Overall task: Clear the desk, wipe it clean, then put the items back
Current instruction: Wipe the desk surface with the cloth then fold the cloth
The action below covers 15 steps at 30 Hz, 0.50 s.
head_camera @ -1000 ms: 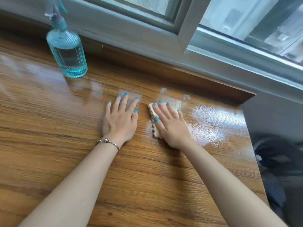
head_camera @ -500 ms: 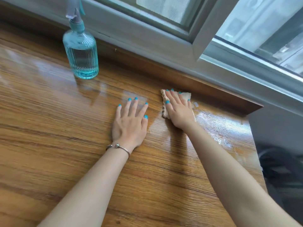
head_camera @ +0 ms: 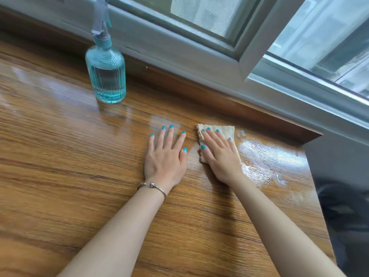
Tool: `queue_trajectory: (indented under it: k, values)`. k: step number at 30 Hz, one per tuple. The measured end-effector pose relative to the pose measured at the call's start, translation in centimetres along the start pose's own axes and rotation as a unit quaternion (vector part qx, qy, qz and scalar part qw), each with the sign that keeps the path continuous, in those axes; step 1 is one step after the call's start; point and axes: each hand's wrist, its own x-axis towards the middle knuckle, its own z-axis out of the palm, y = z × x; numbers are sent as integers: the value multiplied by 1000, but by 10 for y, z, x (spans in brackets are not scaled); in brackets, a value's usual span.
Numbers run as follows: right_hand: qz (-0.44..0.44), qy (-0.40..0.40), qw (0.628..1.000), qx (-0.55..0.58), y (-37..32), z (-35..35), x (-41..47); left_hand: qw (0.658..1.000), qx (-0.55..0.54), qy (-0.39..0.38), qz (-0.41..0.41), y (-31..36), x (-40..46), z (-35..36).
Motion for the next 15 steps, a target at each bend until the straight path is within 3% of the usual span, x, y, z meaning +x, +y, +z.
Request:
queue_trajectory:
  k: [7,15]
  values:
    - [140,15,990,-16,5,0,73,1000,3,3,3,0,0,0]
    - [110,21,992,-55,-4,3,78,1000,18,2,6,-2,1,2]
